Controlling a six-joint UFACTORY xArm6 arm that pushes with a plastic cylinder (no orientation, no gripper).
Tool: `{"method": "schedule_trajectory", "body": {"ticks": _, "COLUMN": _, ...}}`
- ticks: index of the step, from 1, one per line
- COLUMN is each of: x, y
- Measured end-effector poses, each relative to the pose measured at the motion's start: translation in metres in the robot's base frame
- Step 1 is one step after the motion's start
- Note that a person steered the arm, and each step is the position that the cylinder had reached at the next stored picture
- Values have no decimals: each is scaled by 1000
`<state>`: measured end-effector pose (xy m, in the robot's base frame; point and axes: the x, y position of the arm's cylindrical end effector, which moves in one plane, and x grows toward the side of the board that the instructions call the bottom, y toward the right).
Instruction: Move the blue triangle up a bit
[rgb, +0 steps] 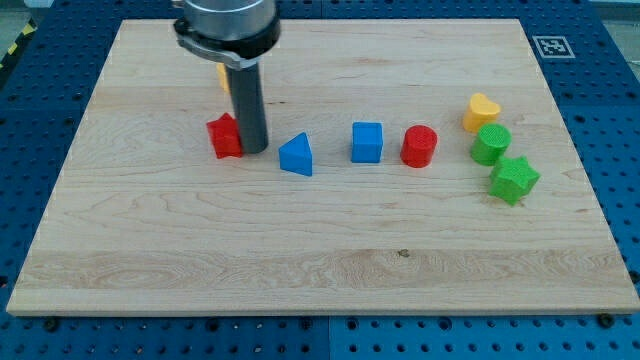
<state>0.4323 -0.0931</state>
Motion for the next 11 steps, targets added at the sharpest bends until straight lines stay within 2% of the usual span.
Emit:
{"method": "schedule_trajectory", "body": {"ticks": 1, "x": 2, "y": -1}}
{"method": "schedule_trajectory", "body": {"ticks": 2, "x": 29, "y": -1}}
{"method": "schedule_trajectory", "body": {"ticks": 3, "x": 71, "y": 28}}
{"method": "schedule_trajectory", "body": {"ticks": 4, "x": 90, "y": 73}}
{"method": "schedule_trajectory", "body": {"ticks": 5, "x": 86, "y": 88}}
{"method": "schedule_trajectory", "body": {"ticks": 6, "x": 65, "y": 86}}
{"method": "schedule_trajectory", "body": {"ticks": 8, "x": 19, "y": 65}}
{"method": "schedule_trajectory", "body": {"ticks": 9, "x": 6, "y": 50}}
{"method": "schedule_trajectory", "body": {"ticks": 11, "x": -13, "y": 57}}
